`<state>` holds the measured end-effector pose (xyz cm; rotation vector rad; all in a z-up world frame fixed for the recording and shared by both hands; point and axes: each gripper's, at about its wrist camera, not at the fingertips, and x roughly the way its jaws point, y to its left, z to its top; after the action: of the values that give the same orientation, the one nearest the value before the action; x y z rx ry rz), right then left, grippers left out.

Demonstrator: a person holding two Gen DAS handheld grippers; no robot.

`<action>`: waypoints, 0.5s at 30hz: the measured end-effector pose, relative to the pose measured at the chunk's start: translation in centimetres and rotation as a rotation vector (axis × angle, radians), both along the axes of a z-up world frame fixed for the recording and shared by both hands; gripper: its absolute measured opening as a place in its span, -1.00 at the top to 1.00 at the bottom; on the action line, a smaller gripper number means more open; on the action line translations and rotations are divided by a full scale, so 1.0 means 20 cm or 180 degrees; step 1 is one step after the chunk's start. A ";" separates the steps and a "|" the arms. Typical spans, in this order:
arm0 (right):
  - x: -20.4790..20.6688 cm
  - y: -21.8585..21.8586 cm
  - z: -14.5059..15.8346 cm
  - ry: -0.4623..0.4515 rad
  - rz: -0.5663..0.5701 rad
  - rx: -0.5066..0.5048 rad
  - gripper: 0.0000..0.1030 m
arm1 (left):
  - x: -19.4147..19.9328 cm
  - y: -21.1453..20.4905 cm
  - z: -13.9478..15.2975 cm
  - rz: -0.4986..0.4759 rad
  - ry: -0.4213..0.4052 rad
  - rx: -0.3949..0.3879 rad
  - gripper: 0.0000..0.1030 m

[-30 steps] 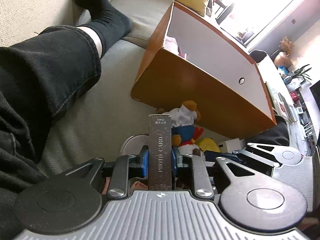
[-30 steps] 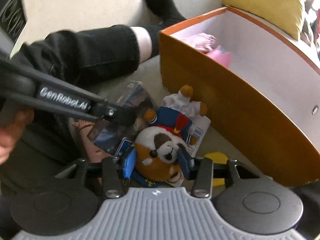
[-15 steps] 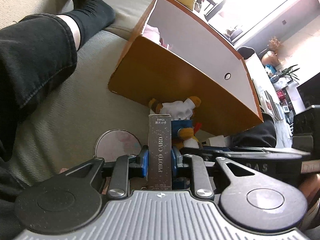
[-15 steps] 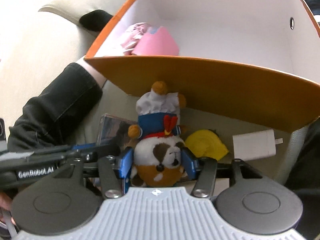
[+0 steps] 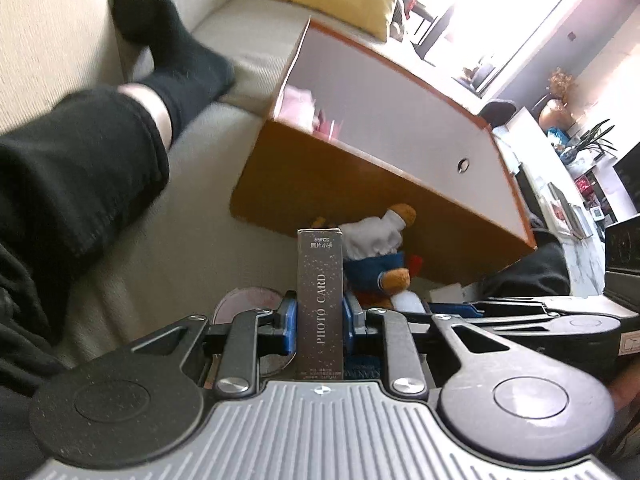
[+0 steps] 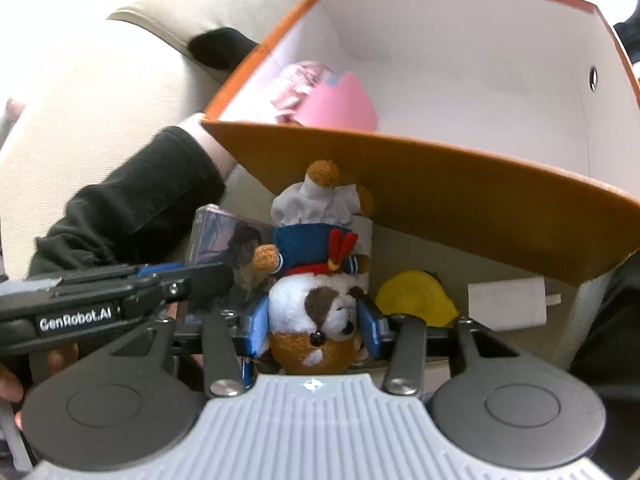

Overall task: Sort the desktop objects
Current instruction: 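Lift and carry the plush toy and card box over the orange box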

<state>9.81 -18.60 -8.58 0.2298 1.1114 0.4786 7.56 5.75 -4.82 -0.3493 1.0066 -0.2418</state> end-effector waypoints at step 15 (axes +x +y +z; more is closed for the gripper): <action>0.02 -0.05 0.42 -0.0788 0.0073 0.0334 0.06 | 0.04 -0.02 0.38 -0.0029 -0.0698 0.0036 0.51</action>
<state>10.29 -19.65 -0.15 0.2428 0.8491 0.5706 8.45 5.27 2.80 -0.3009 0.7935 -0.2765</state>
